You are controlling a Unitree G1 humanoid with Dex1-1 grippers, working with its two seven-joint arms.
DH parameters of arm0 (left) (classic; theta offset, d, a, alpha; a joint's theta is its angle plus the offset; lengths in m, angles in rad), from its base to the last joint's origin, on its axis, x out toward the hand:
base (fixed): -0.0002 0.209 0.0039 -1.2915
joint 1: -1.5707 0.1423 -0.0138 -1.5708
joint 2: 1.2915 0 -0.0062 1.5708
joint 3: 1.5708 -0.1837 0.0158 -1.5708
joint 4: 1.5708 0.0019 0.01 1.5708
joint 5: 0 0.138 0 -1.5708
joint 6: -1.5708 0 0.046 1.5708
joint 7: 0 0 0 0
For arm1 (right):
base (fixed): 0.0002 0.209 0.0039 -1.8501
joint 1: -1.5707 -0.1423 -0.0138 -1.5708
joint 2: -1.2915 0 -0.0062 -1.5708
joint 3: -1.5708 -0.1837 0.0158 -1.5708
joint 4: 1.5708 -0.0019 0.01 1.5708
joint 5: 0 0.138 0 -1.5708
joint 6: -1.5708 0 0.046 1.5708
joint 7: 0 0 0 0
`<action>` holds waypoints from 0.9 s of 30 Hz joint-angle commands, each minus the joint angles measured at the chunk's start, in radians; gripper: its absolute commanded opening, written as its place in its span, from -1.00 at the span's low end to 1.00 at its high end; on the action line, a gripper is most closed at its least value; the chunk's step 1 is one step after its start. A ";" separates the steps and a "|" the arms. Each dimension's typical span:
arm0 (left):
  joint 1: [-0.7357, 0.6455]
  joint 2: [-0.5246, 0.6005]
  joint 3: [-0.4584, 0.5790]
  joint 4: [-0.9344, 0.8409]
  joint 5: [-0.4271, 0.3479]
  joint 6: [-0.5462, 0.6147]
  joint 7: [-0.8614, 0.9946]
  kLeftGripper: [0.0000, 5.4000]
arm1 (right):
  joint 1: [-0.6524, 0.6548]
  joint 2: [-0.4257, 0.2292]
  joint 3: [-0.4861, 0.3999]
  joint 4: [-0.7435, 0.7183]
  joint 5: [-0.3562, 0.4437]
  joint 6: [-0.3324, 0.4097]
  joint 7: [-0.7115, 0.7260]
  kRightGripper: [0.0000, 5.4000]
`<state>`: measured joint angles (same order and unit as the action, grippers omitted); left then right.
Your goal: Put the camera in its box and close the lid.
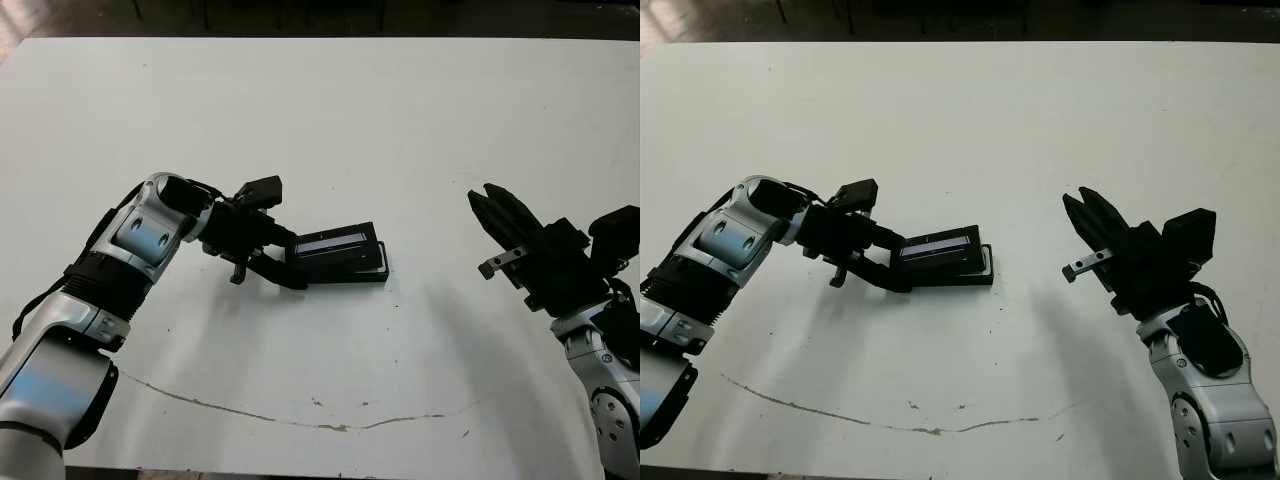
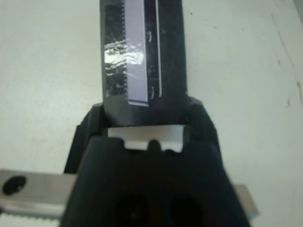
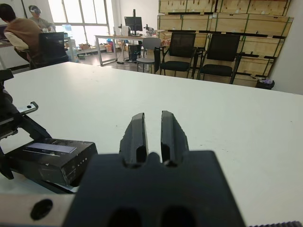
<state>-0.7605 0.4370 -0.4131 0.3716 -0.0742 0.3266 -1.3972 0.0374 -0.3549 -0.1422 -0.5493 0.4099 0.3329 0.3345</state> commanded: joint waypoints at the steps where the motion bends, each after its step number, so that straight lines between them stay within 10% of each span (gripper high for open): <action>1: 0.034 -0.002 -0.016 -0.030 -0.013 0.005 -0.027 -0.42 | 0.018 -0.006 -0.004 0.004 -0.005 0.008 0.004 -1.00; 27: -0.010 -0.088 -0.127 -0.013 0.098 0.026 0.076 -0.42 | 0.054 0.004 -0.012 -0.034 0.033 0.010 0.001 -1.00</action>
<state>-0.7923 0.3868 -0.4938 0.3362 0.0080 0.3427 -1.3177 0.0727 -0.3535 -0.1467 -0.5836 0.4355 0.3326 0.3320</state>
